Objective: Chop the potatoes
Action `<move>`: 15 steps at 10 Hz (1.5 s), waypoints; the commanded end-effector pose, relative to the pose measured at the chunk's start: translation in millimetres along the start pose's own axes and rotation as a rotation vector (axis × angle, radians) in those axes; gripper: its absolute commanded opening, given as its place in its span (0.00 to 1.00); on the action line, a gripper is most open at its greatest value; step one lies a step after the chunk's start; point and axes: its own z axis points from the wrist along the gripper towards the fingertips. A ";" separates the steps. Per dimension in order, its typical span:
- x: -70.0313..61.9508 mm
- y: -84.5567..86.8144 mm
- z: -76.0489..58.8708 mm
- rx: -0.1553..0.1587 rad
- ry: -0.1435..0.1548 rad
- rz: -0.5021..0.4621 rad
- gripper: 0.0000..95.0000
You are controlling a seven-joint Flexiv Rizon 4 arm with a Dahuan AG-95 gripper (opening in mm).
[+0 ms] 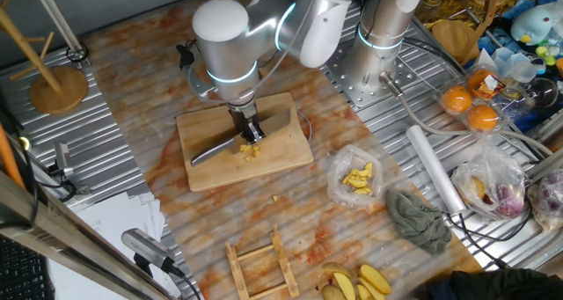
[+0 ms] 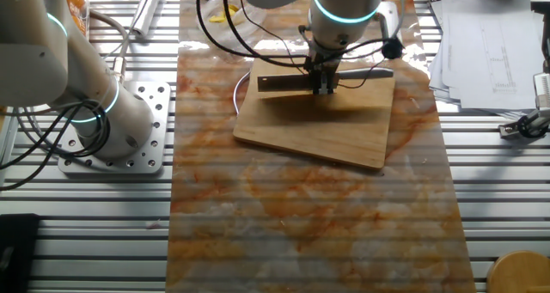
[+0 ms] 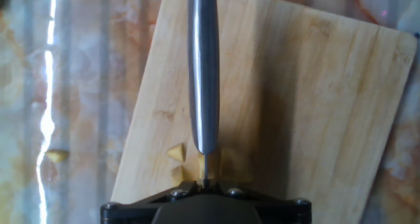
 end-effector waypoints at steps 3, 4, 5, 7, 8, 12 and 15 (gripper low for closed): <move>3.7 -4.4 -14.3 0.041 0.007 -0.001 0.00; 2.3 -4.6 -14.6 0.045 0.007 0.017 0.00; 0.6 -5.1 -14.3 0.049 0.009 0.022 0.00; -1.4 -5.6 -14.0 0.042 0.006 0.028 0.00; -1.4 -5.6 -14.0 0.037 -0.003 0.024 0.00; -1.4 -5.6 -14.0 0.116 0.005 0.174 0.00; -1.4 -5.6 -14.0 0.115 0.004 0.132 0.00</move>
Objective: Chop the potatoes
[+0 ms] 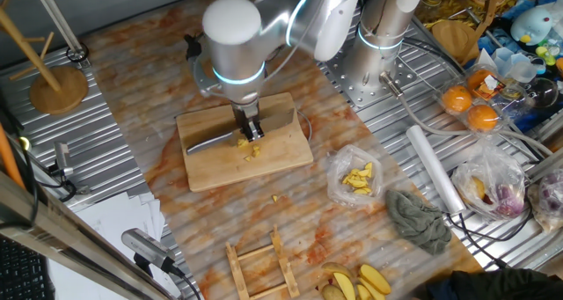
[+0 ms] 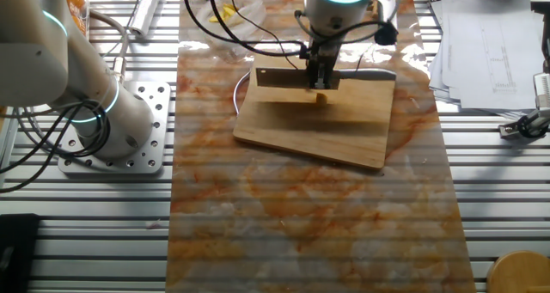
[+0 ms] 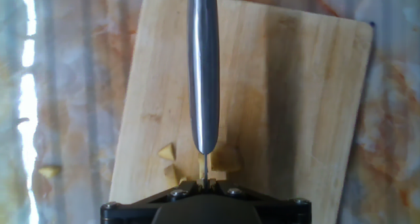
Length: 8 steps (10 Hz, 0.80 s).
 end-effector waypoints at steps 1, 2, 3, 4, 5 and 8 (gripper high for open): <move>0.6 -1.0 -1.7 0.022 0.008 -0.035 0.00; 0.6 -1.0 -1.7 0.021 0.006 -0.036 0.00; 0.1 -3.9 -2.0 0.018 0.001 -0.042 0.00; -0.5 -5.0 -1.1 0.019 0.001 -0.042 0.00; -0.8 -5.7 -0.5 0.020 0.001 -0.040 0.00; -1.9 -8.4 1.9 0.021 0.002 -0.039 0.00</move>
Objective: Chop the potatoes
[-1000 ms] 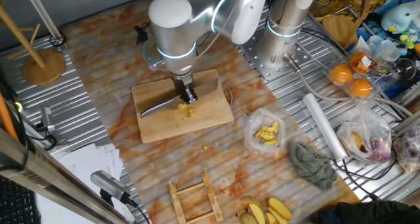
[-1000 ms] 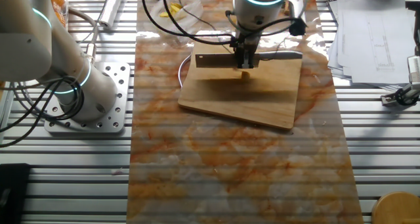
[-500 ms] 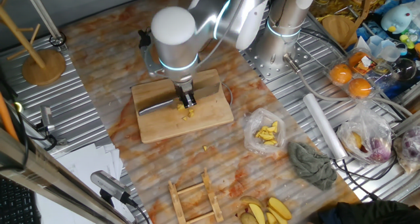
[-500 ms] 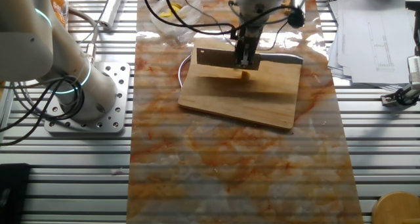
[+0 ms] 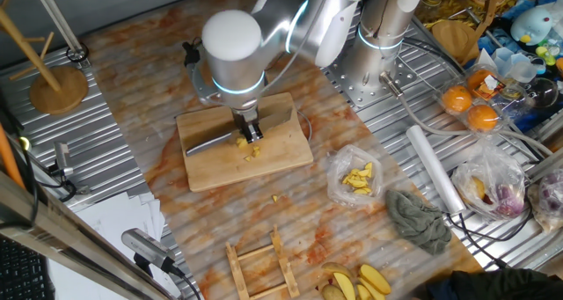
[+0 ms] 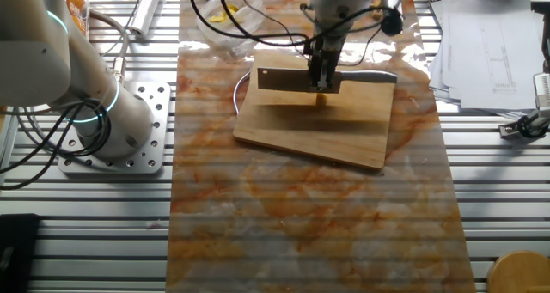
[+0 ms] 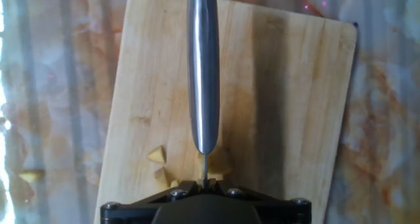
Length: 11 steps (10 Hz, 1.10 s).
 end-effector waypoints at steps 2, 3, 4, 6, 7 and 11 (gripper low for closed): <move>-1.1 -1.3 1.7 0.006 0.006 0.008 0.00; -1.2 -1.3 1.8 0.005 0.008 0.008 0.00; -1.5 -1.4 2.3 0.001 0.009 0.007 0.00; -3.5 -1.1 7.2 0.005 0.012 0.004 0.00; -5.2 -2.7 13.4 0.006 0.011 0.004 0.00; -10.0 7.7 41.8 0.006 0.009 0.006 0.00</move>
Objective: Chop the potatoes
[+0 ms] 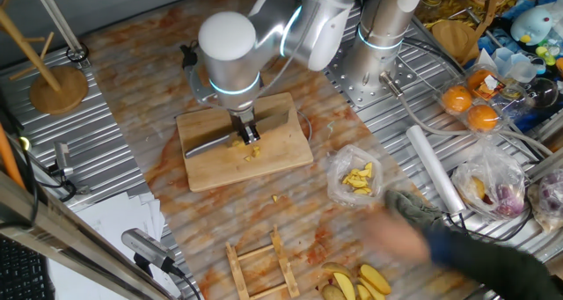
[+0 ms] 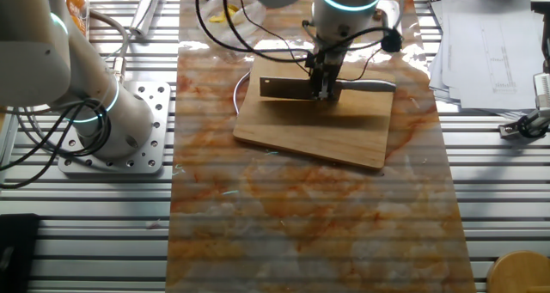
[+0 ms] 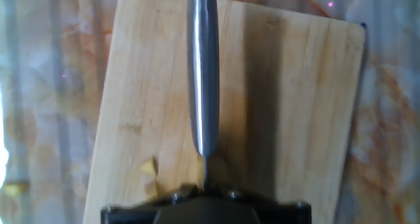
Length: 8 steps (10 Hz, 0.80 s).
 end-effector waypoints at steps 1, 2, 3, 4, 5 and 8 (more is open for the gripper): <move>-0.7 3.2 12.8 0.017 0.000 0.001 0.00; 4.9 0.2 1.7 0.011 0.006 -0.013 0.00; 9.9 -3.3 -10.0 -0.016 0.003 -0.024 0.00; 10.6 -9.7 -25.1 -0.034 0.012 -0.031 0.00; 10.7 -14.6 -31.3 -0.036 0.012 -0.041 0.00; 17.9 -25.7 -35.4 -0.045 0.007 -0.059 0.00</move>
